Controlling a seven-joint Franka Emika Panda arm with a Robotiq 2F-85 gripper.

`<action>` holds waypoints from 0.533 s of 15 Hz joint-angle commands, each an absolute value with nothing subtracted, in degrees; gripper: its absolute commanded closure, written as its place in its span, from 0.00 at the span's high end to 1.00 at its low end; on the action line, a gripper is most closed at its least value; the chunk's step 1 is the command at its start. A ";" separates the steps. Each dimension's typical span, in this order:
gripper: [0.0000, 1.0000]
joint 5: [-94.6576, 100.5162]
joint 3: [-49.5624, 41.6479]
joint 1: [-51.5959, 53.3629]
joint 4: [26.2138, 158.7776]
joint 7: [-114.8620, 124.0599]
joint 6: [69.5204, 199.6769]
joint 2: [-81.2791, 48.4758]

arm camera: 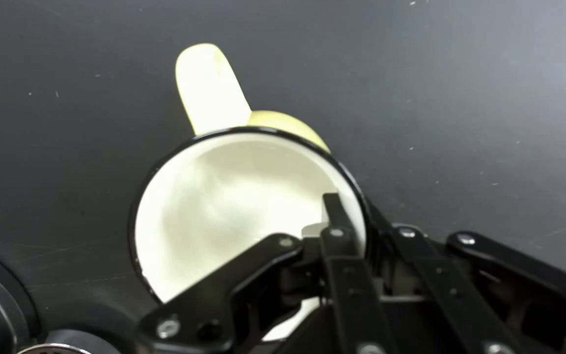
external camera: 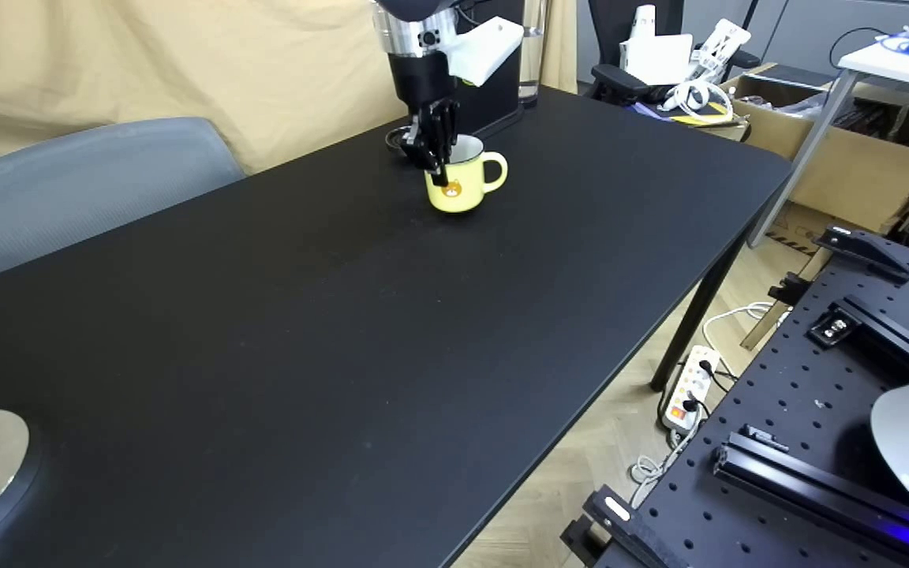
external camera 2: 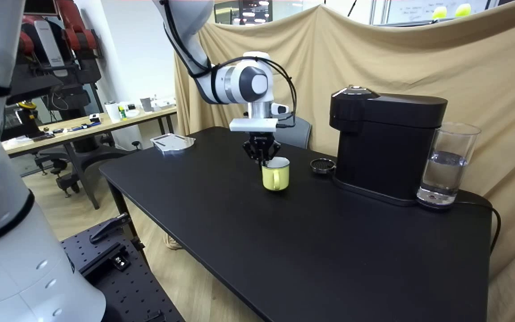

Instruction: Move the mug backward

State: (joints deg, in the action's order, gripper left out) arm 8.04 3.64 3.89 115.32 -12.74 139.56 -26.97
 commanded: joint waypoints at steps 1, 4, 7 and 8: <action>0.03 9.50 5.36 5.13 125.69 -13.20 139.38 -17.21; 0.03 7.92 7.58 5.84 132.68 -13.34 141.45 -12.58; 0.03 7.25 8.83 6.60 138.17 -12.69 144.35 -9.81; 0.03 6.67 9.18 6.48 139.41 -13.18 145.56 -9.67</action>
State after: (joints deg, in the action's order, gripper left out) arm 7.83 8.55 6.37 133.77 -13.17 142.60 -13.79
